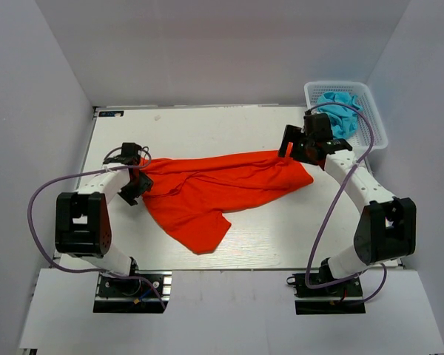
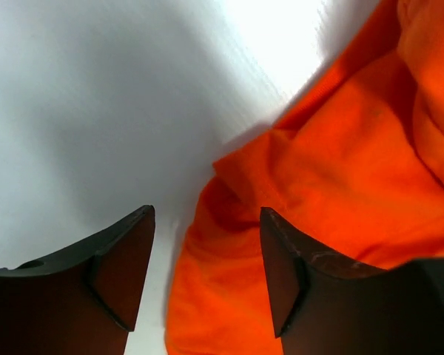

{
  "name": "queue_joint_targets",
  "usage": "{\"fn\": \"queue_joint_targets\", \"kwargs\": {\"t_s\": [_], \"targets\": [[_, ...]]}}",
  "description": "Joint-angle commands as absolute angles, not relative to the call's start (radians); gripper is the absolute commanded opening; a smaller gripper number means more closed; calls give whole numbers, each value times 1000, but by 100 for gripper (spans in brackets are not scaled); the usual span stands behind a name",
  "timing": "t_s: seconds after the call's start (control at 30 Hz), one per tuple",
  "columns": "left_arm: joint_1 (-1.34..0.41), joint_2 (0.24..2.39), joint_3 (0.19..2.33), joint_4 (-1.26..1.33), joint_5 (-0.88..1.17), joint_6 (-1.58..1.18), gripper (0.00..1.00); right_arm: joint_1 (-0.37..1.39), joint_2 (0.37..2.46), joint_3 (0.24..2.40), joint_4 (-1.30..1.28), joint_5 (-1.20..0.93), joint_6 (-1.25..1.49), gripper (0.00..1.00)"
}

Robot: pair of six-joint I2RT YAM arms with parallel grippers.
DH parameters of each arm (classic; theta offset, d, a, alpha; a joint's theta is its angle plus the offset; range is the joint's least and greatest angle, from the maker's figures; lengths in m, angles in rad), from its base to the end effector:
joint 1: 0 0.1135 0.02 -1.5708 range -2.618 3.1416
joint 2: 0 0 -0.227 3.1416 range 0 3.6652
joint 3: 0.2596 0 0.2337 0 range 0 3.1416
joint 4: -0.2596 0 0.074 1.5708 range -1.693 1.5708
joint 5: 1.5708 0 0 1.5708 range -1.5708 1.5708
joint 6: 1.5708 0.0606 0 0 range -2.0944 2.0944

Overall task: Fold and stack the t-shirts
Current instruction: Flatten out the tshirt

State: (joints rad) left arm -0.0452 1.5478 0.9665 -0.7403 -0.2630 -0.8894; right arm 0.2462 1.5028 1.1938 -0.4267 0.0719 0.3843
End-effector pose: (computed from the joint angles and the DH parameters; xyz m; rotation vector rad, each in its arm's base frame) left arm 0.2696 0.0036 0.1381 -1.1881 2.5326 0.1725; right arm 0.3285 0.0781 0.2382 0.1967 2.3077 0.2393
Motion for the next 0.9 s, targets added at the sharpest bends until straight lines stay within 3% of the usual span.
{"fn": "queue_joint_targets", "kwargs": {"t_s": [0.0,0.23,0.37,0.6,0.7,0.87], "targets": [[-25,1571,962,-622,-233,-900,68,245,1514,1200,-446,54,410,90],[-15,1631,971,-584,-210,-890,48,244,1525,1192,-479,64,411,90],[-6,1640,1000,-595,-210,-890,29,242,1534,1203,-486,74,403,90],[-6,1640,1098,-683,-244,-868,15,244,1548,1203,-500,68,400,90],[-6,1640,1123,-693,-255,-854,0,244,1551,1195,-492,69,393,90],[-6,1641,1134,-684,-221,-828,0,245,1554,1180,-503,63,383,88]]}}
